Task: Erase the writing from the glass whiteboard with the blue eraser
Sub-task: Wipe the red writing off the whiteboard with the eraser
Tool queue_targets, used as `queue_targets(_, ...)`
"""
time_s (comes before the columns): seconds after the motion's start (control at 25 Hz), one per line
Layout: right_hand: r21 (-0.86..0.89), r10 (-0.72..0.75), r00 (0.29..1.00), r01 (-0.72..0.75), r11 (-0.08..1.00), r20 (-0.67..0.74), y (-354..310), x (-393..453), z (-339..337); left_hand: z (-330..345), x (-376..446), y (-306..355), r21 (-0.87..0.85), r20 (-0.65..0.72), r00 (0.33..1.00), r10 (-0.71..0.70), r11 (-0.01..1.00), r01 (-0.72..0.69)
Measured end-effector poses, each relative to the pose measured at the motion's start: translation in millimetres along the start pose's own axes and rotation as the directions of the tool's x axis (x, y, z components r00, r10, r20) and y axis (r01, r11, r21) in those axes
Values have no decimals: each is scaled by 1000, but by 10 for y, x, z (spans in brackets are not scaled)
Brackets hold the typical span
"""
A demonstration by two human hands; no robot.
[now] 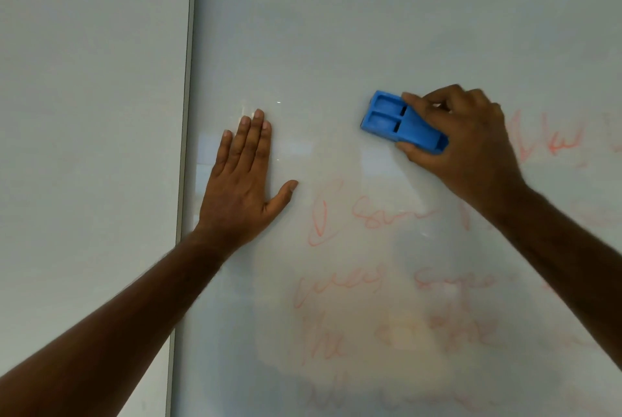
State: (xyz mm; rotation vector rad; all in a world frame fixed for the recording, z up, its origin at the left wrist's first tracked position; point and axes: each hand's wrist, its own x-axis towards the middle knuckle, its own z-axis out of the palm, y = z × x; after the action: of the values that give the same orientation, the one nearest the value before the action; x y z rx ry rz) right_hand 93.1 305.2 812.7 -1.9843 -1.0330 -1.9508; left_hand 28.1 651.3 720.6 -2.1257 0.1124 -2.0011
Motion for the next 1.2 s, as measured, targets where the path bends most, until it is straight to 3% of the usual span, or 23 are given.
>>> queue_targets(0.24,-44,-159,986,162,986,56,211,-484,-81,5,15,-15,2,25,1000,9,1000,-9)
queue_targets(0.44,-77,-59,998,61,995,26,538,-300,-189,-19,58,-13,-5,56,998,26,1000,-26)
queue_targets(0.64,25,50,998,-49,998,-41,386,70,-77,-16,262,36,-21,42,999,16,1000,-15)
queue_targets(0.96,-4,-196,981,196,981,3,464,-487,-84,49,694,239,-41,51,998,-46,998,48)
queue_targets(1.2,-82,-99,995,98,992,-5,994,-406,-326,119,1022,619,-58,52,998,-28,998,31)
